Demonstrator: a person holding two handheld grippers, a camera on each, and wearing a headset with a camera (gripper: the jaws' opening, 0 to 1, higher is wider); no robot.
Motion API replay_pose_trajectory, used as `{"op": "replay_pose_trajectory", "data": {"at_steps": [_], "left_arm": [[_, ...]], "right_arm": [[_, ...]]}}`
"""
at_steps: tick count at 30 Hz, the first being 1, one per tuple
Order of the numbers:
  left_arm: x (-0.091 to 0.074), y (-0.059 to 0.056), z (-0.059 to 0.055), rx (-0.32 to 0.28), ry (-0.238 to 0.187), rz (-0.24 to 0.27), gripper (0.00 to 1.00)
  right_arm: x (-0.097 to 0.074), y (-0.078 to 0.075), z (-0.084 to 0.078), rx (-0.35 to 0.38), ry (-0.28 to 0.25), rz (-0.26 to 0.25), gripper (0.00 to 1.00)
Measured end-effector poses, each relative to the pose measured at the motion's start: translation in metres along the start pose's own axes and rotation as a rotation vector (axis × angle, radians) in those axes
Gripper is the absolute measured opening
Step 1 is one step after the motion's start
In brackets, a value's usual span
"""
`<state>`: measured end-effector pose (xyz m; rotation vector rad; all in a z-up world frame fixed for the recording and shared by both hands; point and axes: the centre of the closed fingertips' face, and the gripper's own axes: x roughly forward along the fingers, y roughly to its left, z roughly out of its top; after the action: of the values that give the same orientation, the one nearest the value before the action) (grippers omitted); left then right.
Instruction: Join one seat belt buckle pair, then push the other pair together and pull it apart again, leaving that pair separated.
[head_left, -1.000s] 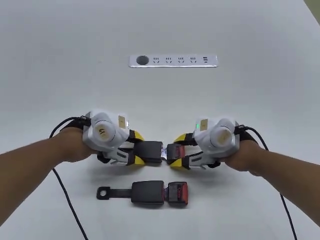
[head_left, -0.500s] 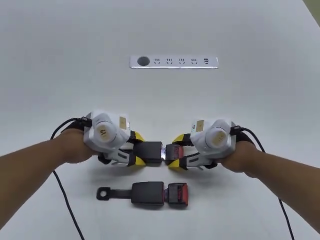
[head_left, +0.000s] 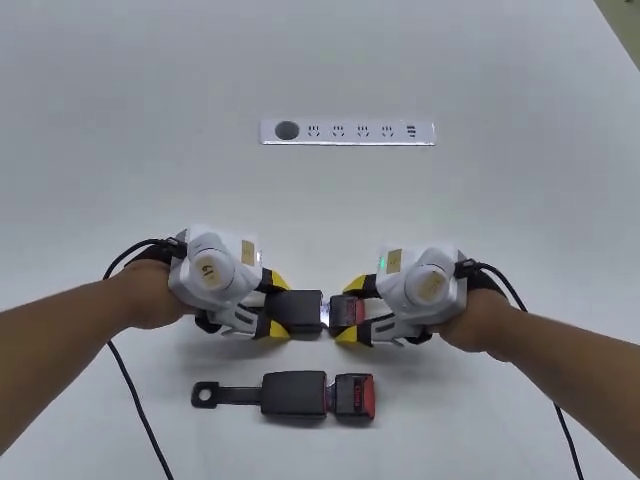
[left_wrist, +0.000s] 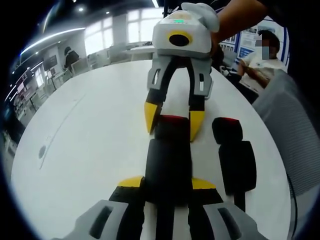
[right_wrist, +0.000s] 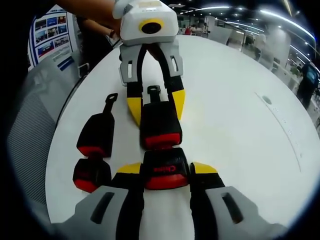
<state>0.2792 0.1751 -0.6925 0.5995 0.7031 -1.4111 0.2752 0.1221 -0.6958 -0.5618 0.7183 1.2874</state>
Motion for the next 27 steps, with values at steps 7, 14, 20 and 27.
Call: {"op": "replay_pose_trajectory", "data": {"at_steps": [7, 14, 20, 27], "left_arm": [[0.0, 0.0, 0.001, 0.005, 0.0, -0.002, 0.33], [-0.002, -0.001, -0.002, 0.015, 0.009, -0.014, 0.33], [-0.001, 0.0, -0.002, 0.018, 0.013, -0.014, 0.33], [-0.001, 0.001, -0.003, 0.021, 0.009, -0.019, 0.33]], "right_arm": [[-0.001, -0.001, -0.002, -0.012, 0.0, 0.003, 0.34], [-0.003, -0.002, -0.005, -0.014, 0.005, 0.002, 0.34], [-0.006, -0.003, -0.008, -0.017, 0.01, 0.001, 0.34], [-0.007, -0.004, -0.011, -0.011, 0.005, -0.002, 0.34]]}}
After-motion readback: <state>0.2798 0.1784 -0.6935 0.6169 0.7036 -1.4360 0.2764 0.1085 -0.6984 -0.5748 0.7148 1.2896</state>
